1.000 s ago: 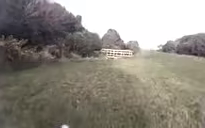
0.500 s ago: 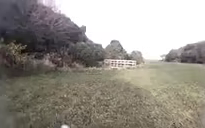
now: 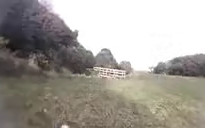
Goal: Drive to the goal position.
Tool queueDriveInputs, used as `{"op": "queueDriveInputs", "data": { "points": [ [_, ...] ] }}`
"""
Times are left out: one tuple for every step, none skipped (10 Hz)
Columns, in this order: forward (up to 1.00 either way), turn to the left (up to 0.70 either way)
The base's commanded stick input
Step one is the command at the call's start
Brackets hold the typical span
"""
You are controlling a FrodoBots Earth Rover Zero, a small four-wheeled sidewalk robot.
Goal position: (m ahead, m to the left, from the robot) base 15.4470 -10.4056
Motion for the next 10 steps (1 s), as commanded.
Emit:
{"op": "queueDriveInputs", "data": {
  "points": [
    [0.85, 0.00],
    [0.85, 0.00],
    [0.85, 0.00],
    [0.85, 0.00],
    [0.85, 0.00],
    [0.85, 0.00],
    [0.85, 0.00],
    [0.85, 0.00],
    [0.85, 0.00],
    [0.85, 0.00]
  ]
}}
